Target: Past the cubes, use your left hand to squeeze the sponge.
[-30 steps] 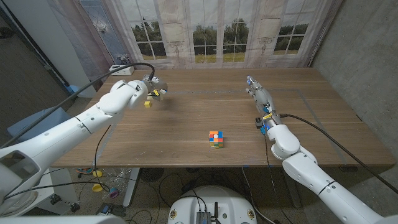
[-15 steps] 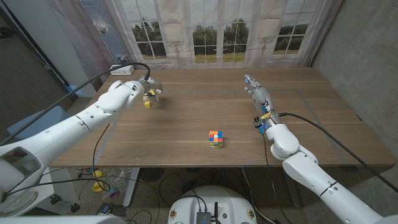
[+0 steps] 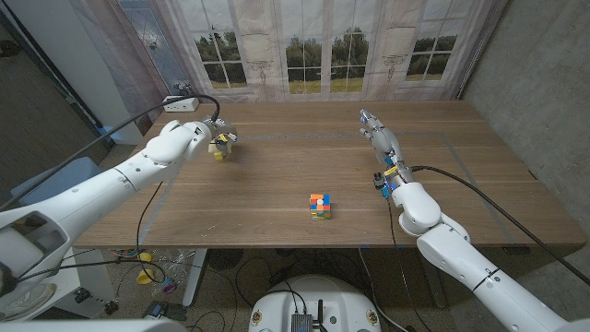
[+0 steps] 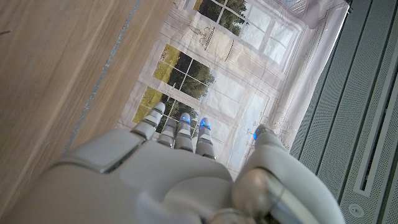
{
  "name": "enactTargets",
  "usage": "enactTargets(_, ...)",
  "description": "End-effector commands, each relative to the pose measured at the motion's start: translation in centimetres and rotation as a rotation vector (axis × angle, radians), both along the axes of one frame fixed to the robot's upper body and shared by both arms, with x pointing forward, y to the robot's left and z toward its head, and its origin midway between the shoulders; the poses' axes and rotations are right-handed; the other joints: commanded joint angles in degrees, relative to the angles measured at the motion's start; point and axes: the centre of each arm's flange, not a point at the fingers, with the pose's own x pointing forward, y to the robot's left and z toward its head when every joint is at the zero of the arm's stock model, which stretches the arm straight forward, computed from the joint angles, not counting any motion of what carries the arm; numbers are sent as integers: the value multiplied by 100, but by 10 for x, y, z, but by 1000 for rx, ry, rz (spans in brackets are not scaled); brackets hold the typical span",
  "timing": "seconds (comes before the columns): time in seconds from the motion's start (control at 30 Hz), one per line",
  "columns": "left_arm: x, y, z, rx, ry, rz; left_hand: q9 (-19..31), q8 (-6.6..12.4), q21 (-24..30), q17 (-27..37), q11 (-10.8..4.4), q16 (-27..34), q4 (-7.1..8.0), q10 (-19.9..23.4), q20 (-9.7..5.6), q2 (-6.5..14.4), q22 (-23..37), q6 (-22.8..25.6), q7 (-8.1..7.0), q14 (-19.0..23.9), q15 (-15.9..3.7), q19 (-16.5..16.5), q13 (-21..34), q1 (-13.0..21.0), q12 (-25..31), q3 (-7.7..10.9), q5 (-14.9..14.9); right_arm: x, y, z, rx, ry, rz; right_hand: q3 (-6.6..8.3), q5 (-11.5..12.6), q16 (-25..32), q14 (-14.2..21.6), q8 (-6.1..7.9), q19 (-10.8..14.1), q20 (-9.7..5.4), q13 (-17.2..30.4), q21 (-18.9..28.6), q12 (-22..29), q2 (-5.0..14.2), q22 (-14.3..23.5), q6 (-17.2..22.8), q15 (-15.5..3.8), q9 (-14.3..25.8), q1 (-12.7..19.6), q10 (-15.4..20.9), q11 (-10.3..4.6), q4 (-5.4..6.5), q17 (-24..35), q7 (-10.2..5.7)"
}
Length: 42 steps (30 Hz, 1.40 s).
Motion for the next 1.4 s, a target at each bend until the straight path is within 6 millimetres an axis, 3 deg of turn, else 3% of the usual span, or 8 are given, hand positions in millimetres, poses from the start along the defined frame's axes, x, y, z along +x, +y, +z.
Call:
enactTargets(0.03, 16, 4, -9, -2, 42, 1, 31, -19, 57, 11, -4, 7, 3, 26, -19, -23, 1, 13, -7, -15, -877, -11, 26, -22, -12, 34, 1, 0, 7, 6, -10, 0, -4, 12, -28, -11, 26, -17, 71, -4, 10, 34, 7, -18, 21, 53, 23, 27, 22, 28, 10, -25, 15, -18)
enactTargets(0.77, 34, 3, -29, 24, 92, 31, 35, -99, 89, 7, -23, -8, -31, 26, 4, -101, -15, -14, 14, -45, -893, -61, 34, -12, -85, 30, 16, 3, 7, 11, -16, 10, -16, 21, -31, -13, 50, -6, 94, -18, 10, 34, 8, 1, 21, 107, 10, 28, 26, 71, 8, -31, 17, -23)
enactTargets(1.07, 40, 7, -42, 40, 115, 76, 42, -118, 160, 18, 43, 24, -48, 95, 5, -62, -20, 58, 39, 20, -886, 26, 42, 53, -99, 77, 43, 2, 7, 10, -15, 22, -18, 31, -31, -8, 72, -2, 115, -49, 10, 38, 10, 27, 21, 138, -13, 28, 27, 94, -11, -27, 20, -31)
enactTargets(1.27, 38, 7, -49, 42, 136, 92, 44, -106, 188, 21, 32, 41, -38, 151, 5, -69, -23, 154, 32, 69, -872, 44, 45, 44, -97, 75, 49, 0, 7, 10, -13, 22, -20, 32, -34, -7, 80, -4, 122, -46, 10, 38, 13, 34, 21, 143, -15, 28, 24, 113, 7, -23, 22, -27)
enactTargets(1.4, 31, 4, -54, 46, 140, 98, 45, -131, 230, 21, 46, 49, 1, 201, 71, -201, -25, 189, 52, 108, -827, 81, 57, -75, -98, -15, 45, -2, 7, 11, -13, 17, -22, 34, -35, -3, 93, -1, 134, -54, 10, 41, 13, 46, 22, 160, -15, 28, 17, 122, -5, -16, 25, -35)
